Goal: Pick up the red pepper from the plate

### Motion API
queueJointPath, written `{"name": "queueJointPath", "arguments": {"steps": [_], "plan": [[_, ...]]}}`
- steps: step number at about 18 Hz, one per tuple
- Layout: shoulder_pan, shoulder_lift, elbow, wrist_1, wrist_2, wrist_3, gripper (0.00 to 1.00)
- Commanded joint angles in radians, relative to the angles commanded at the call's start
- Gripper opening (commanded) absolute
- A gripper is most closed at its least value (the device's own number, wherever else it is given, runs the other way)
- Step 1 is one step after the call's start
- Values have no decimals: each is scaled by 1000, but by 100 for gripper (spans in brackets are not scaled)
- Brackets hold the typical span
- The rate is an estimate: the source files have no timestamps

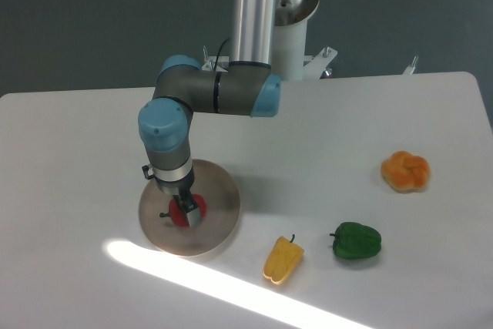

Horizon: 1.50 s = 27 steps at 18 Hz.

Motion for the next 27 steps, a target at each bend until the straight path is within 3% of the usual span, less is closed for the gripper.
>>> {"name": "queueJointPath", "arguments": {"steps": [1, 4, 8, 18, 27], "plan": [[0, 0, 0, 0, 0, -2, 99], [0, 0, 2, 0, 0, 0, 72], [2, 2, 8, 0, 0, 2, 62], [14, 29, 31, -6, 2, 32, 55], [225, 37, 152, -28, 2, 322, 55]]}}
